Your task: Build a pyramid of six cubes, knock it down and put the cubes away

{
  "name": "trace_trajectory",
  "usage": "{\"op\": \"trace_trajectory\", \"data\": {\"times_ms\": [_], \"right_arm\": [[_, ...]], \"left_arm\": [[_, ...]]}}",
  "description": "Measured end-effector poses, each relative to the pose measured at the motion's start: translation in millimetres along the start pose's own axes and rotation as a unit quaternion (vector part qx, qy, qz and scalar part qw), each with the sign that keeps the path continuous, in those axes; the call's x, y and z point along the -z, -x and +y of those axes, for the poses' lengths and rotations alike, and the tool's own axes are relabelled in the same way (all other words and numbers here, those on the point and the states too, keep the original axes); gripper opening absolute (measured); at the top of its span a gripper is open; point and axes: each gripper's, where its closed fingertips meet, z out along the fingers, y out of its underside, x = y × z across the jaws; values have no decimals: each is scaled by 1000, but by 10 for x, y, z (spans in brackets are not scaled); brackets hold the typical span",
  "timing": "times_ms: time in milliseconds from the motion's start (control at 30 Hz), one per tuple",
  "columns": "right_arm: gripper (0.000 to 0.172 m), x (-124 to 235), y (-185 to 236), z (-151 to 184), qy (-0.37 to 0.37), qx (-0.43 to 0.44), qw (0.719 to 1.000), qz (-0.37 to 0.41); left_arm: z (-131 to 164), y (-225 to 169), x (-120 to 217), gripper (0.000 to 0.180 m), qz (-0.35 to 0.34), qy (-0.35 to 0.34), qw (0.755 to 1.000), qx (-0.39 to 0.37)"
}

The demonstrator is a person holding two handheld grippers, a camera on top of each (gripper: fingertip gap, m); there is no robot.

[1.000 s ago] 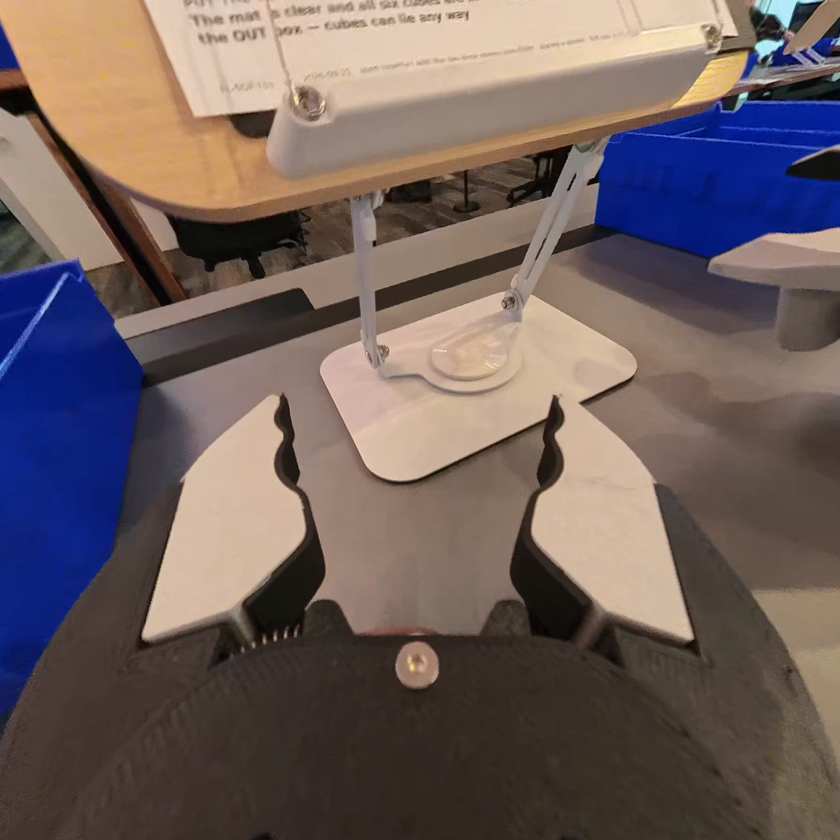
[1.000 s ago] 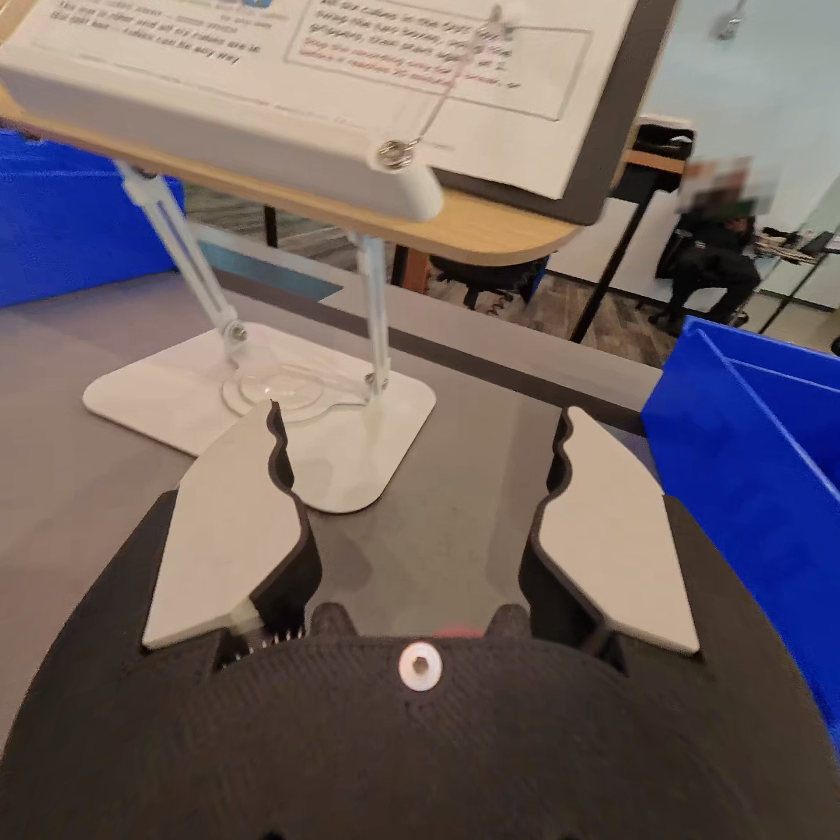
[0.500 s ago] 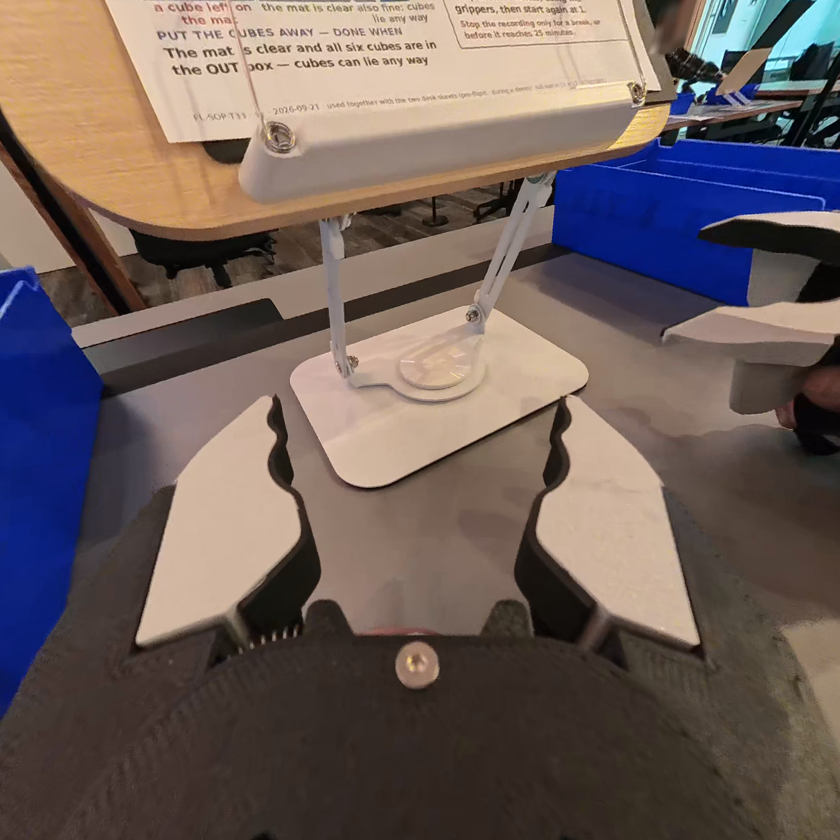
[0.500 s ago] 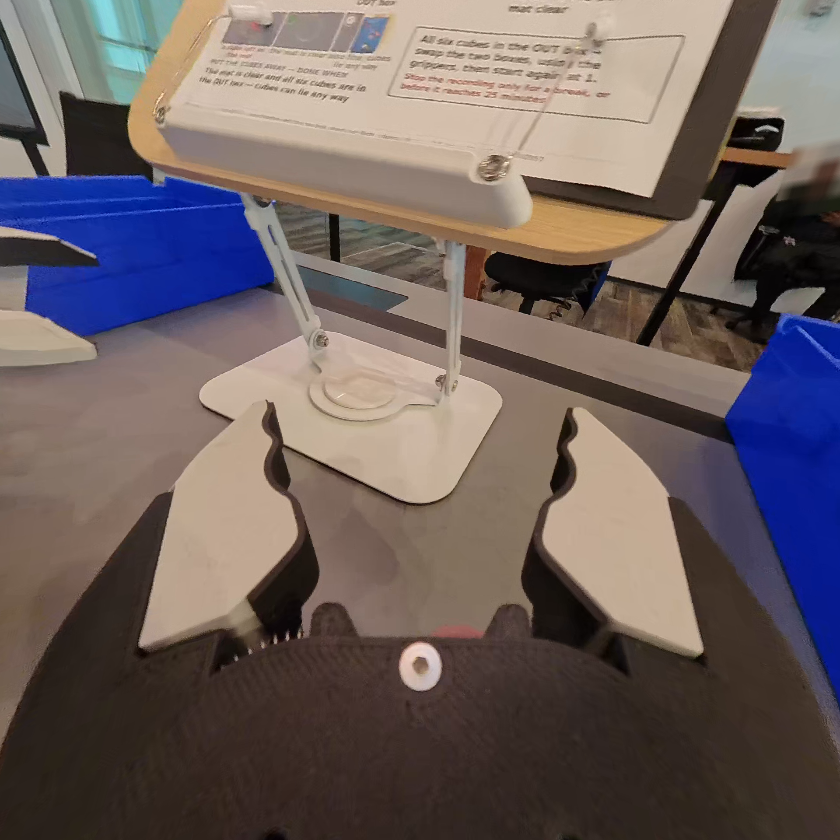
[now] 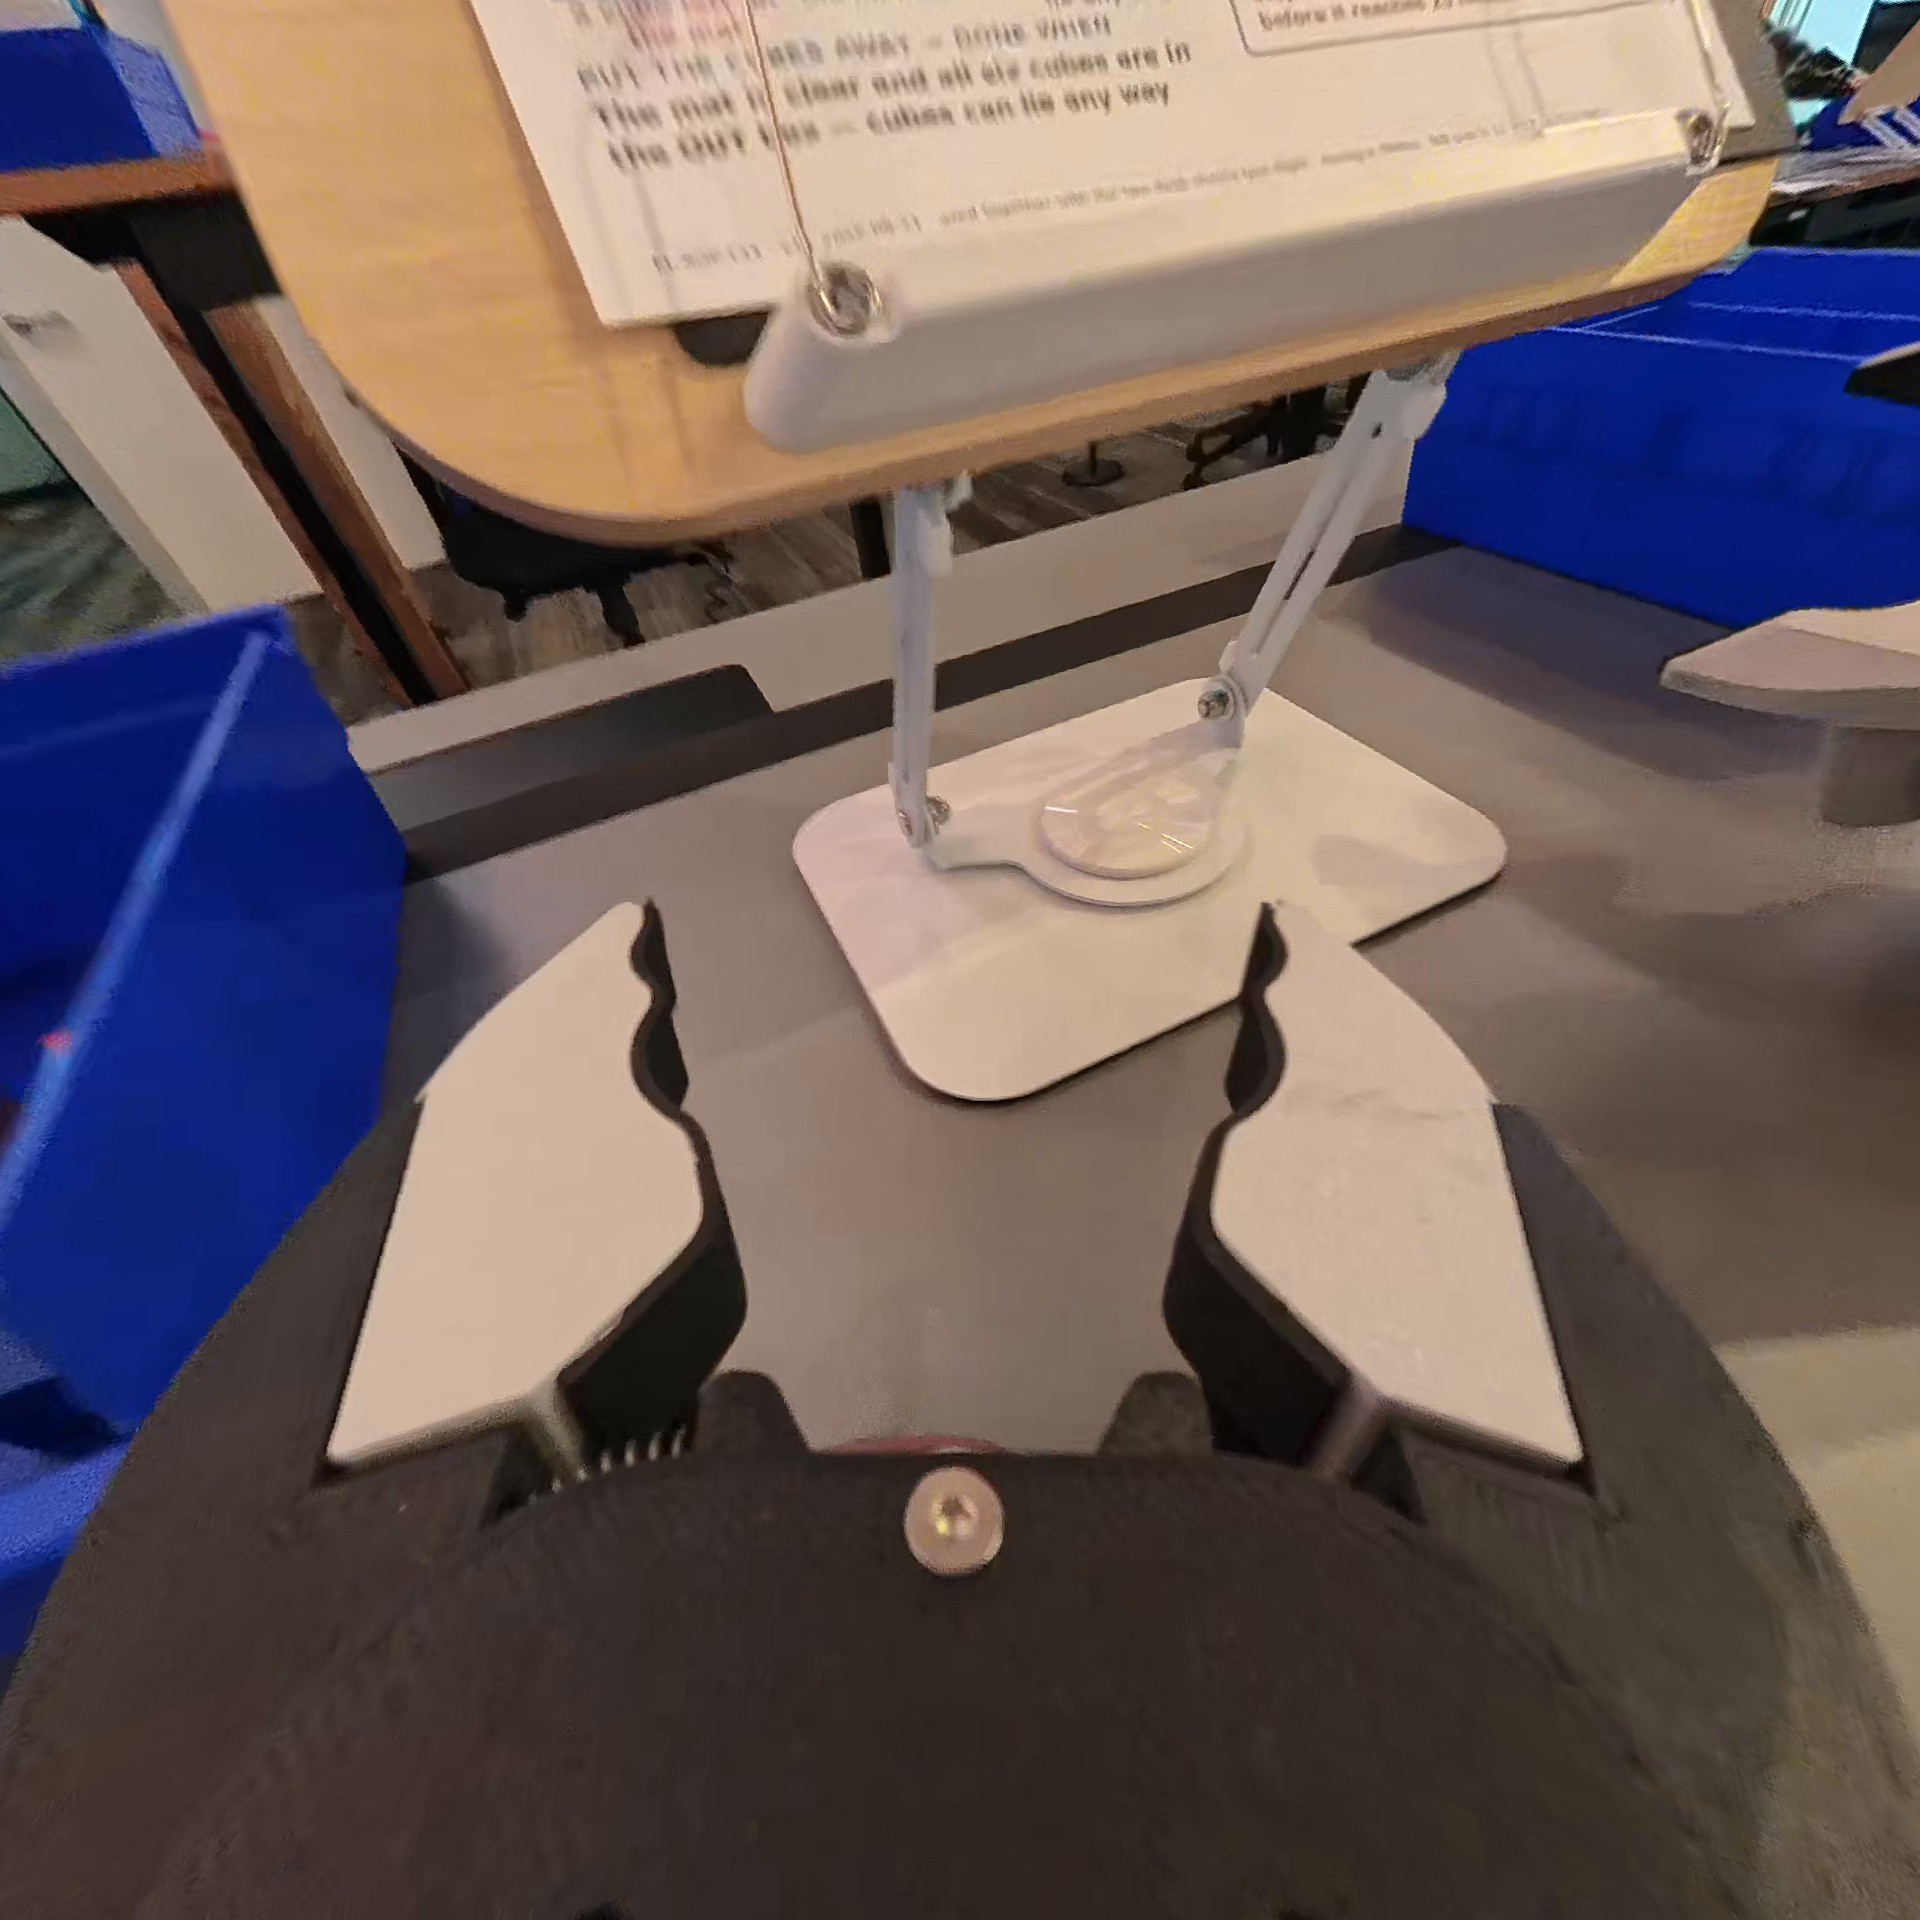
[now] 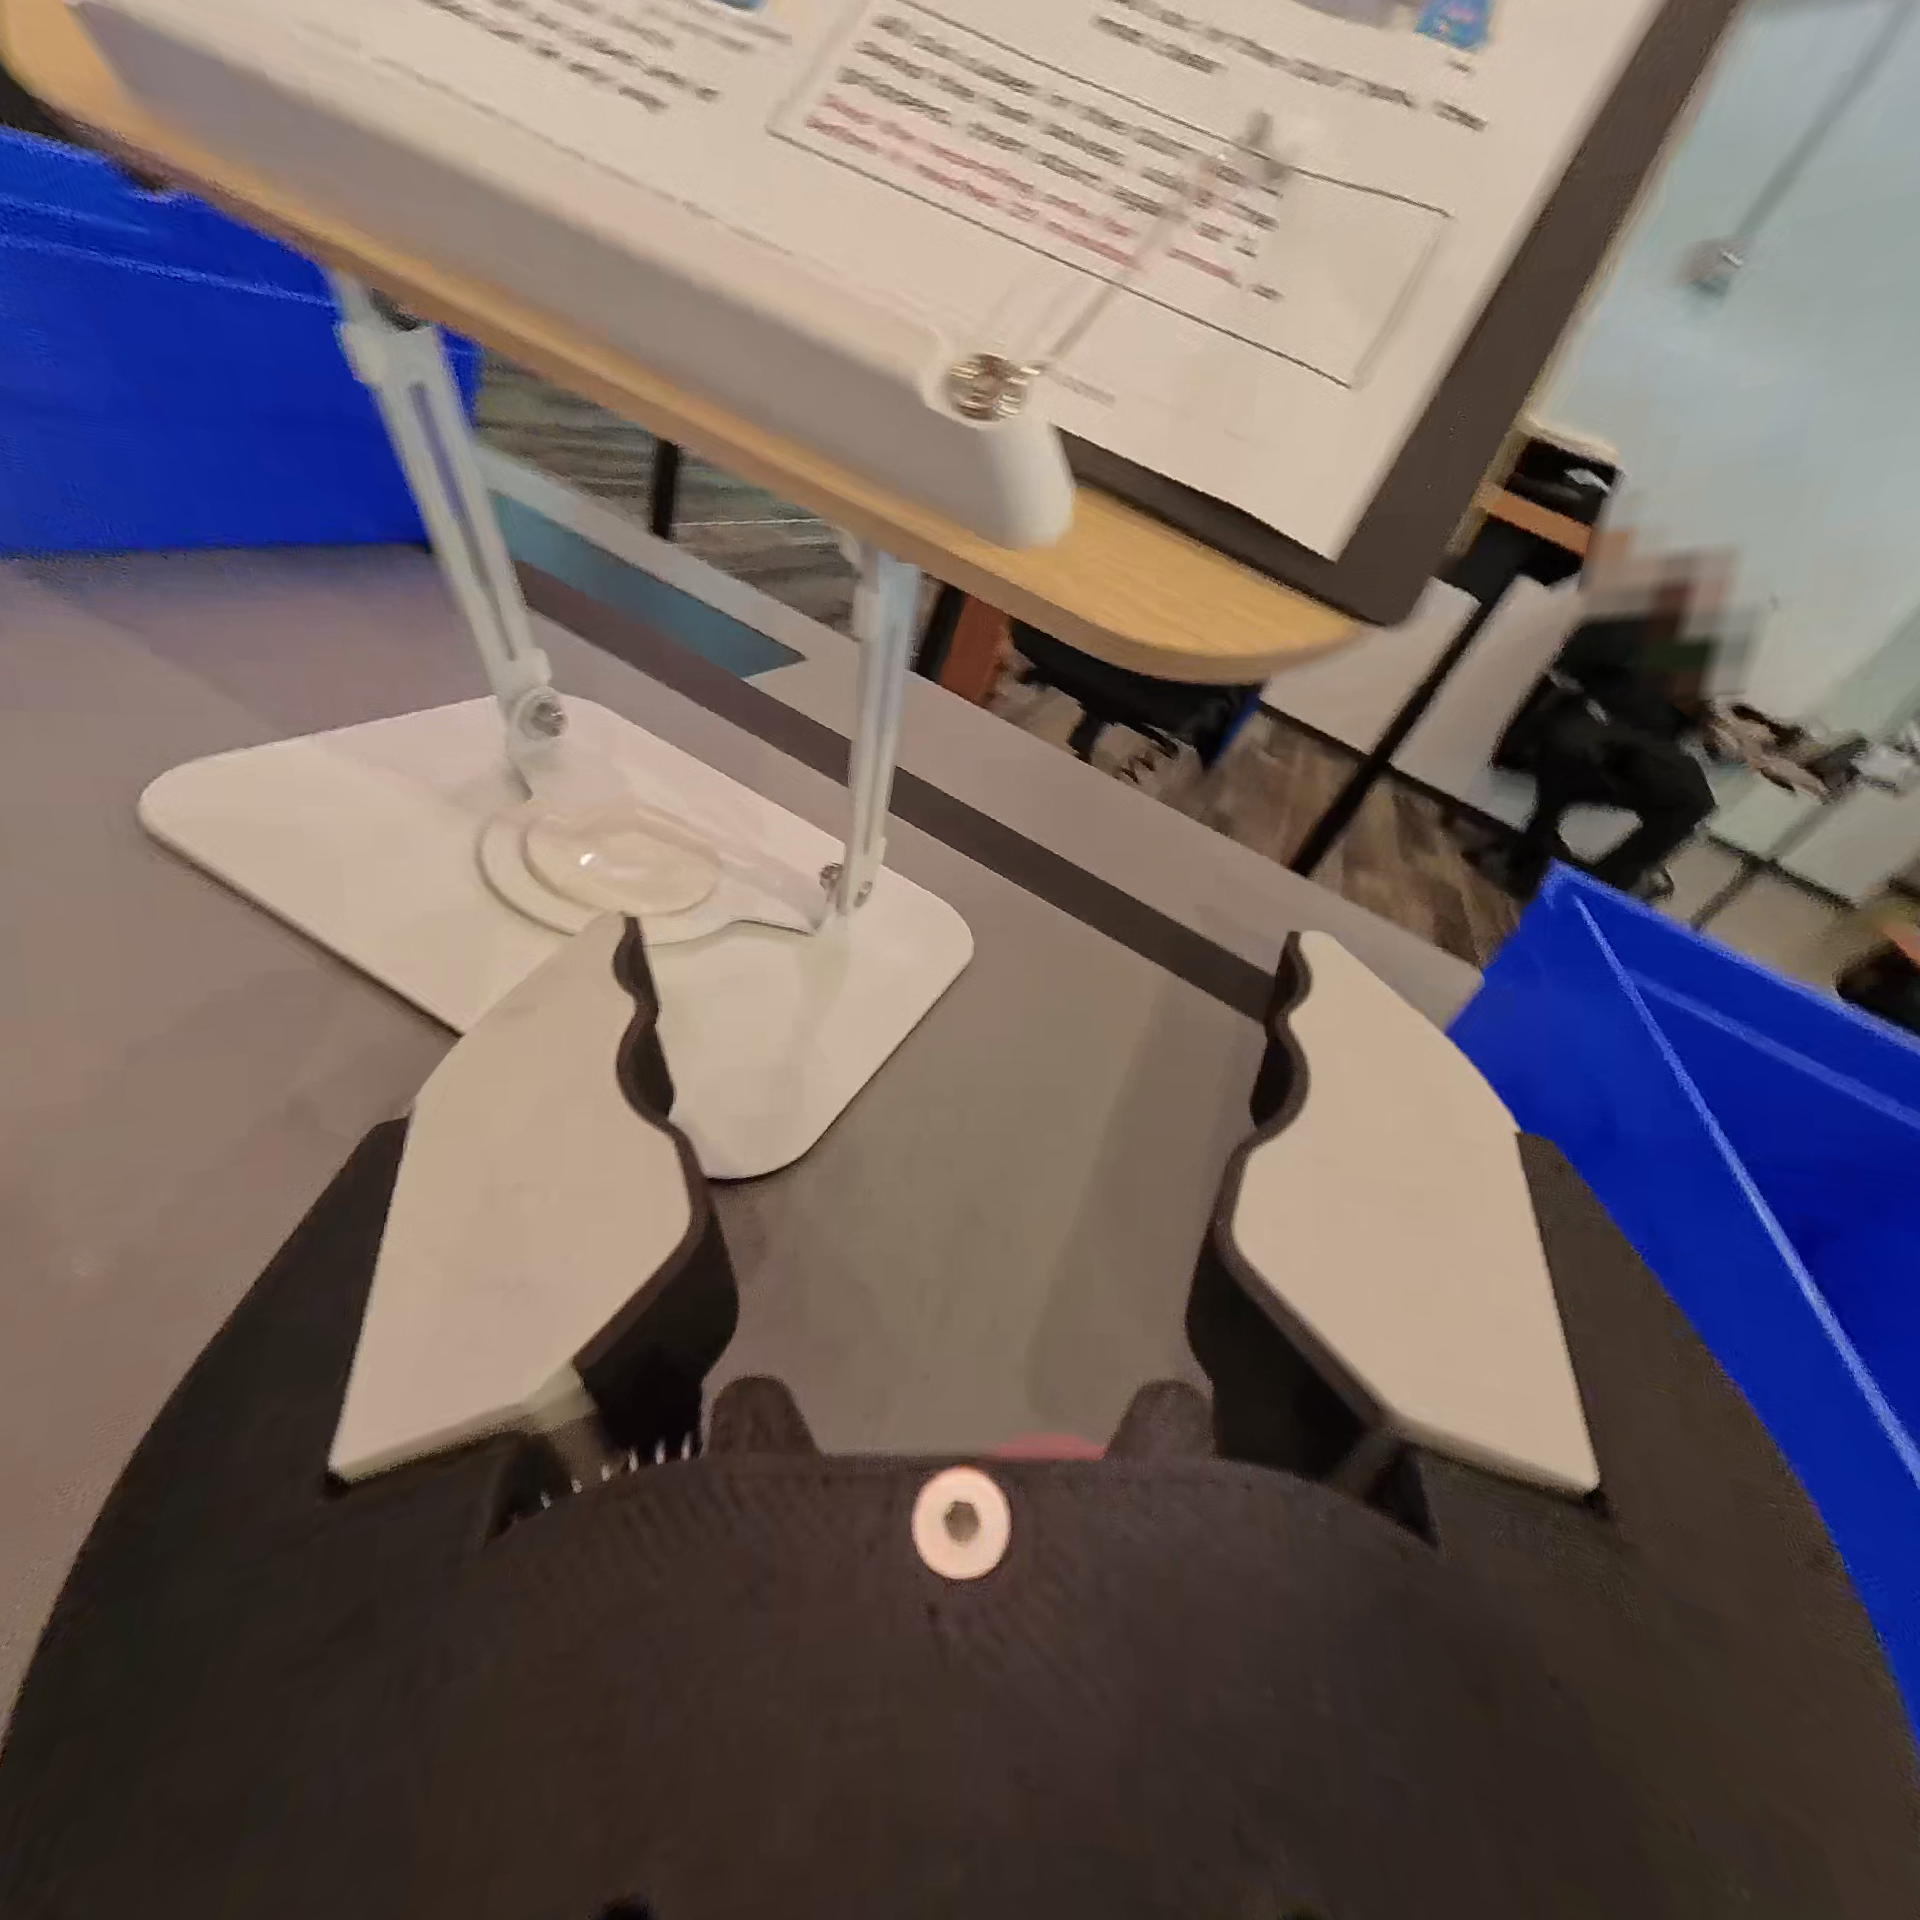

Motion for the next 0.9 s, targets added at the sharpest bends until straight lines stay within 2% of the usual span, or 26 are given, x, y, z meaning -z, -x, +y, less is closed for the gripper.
{"op": "trace_trajectory", "data": {"times_ms": [100, 167, 200, 233, 300, 400, 467, 567, 633, 733, 800, 900], "right_arm": [[105, -136, 2, 56, 11, 55, 998, -28], [106, -138, -28, 119, 19, 11, 999, -41], [104, -107, -29, 122, 17, -6, 999, -47], [102, -78, -36, 118, 15, -9, 999, -46], [99, -46, -4, 119, 14, -21, 998, -57], [99, -60, 27, 154, 23, -26, 997, -66], [97, -62, 60, 152, 23, -35, 996, -75], [96, -79, 140, 174, 32, -19, 996, -87], [97, -88, 145, 190, 35, -15, 995, -87], [96, -94, 148, 205, 39, -18, 995, -90], [96, -99, 174, 215, 43, -11, 995, -94], [96, -96, 178, 211, 41, -13, 994, -98]], "left_arm": [[-282, 394, 229, 94, -51, -38, 998, -22], [-468, 741, 435, 93, -80, -55, 995, -22], [-536, 923, 538, 83, -88, -53, 994, -27], [-578, 1104, 623, 70, -92, -39, 994, -43], [-563, 1516, 706, 61, -111, 24, 990, -79], [-368, 1883, 604, 62, -60, 118, 987, -86], [-245, 2004, 486, 55, -16, 149, 982, -114], [65, 2238, 329, 47, 8, 234, 957, -173], [333, 2311, 238, 49, 50, 305, 935, -172], [553, 2342, 56, 46, 94, 352, 914, -177], [705, 2383, -24, 51, 105, 397, 894, -176], [825, 2375, -96, 47, 124, 431, 878, -168]]}}
